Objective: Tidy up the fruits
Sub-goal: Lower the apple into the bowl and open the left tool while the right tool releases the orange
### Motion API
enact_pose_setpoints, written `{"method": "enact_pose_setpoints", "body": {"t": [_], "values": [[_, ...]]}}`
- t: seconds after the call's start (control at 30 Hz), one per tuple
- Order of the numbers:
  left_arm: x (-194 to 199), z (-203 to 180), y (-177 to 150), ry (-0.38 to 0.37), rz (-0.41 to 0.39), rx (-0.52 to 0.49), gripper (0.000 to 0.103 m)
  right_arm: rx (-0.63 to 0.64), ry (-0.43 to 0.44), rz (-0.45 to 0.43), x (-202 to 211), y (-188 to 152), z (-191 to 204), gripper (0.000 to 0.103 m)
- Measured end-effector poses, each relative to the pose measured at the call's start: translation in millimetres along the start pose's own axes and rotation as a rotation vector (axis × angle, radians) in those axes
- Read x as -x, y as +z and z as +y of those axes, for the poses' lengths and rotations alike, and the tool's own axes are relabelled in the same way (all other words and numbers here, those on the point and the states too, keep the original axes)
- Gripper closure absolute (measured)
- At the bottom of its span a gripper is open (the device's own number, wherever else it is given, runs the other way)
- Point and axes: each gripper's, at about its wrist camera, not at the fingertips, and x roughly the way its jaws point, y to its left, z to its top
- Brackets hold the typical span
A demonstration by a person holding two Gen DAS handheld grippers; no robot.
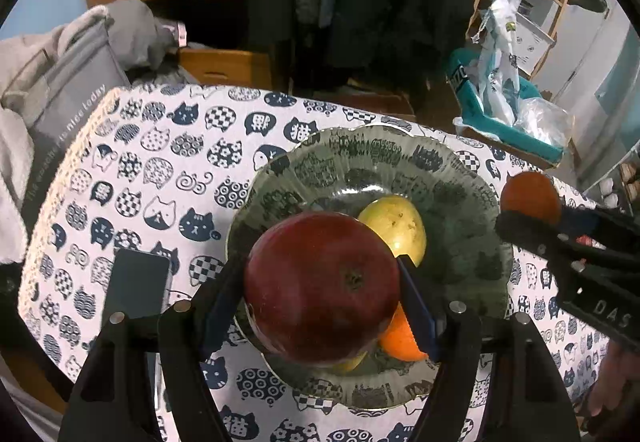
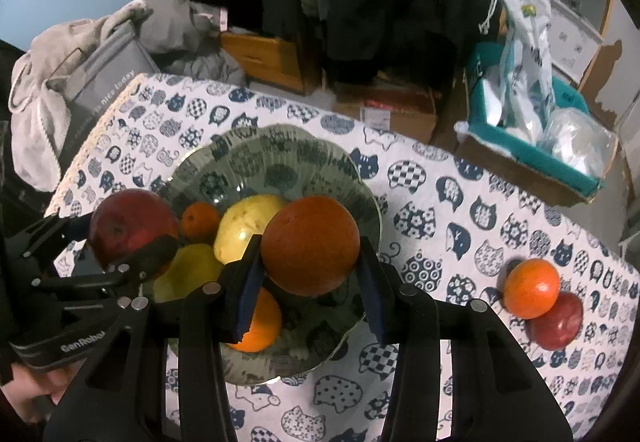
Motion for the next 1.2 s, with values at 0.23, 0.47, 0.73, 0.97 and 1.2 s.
{"method": "enact_pose_setpoints", "body": {"t": [0.23,0.47,0.73,0.97,1.2], "values": [[-15.9,5.6,3.5,-0.017,0.029,0.035,0.027,-0.029,0.014,0.04,-19.3,-5.2,-9.0,0.059],[-22.3,6.0,7.6,-0.018,0.047,0.037,0.027,-0.023,0.018,0.06,-28.1,-9.4,-9.2,0.059],[-27.8,5.1,8.4,0.007,0.071,0.023,0.027,-0.023,0.018,0.07,-31.1,-10.5,-8.7,0.059],[-12.6,4.3,7.9,0.015,0.03,0.003,0.016,-0.019,0.029,0.088,-34.9,-11.3,-5.8,0.059],[-4.4,3.8,2.5,0.029,0.033,-0.017,0.016,0.007,0.039,0.103,-37.3,-12.7,3.8,0.058]]}}
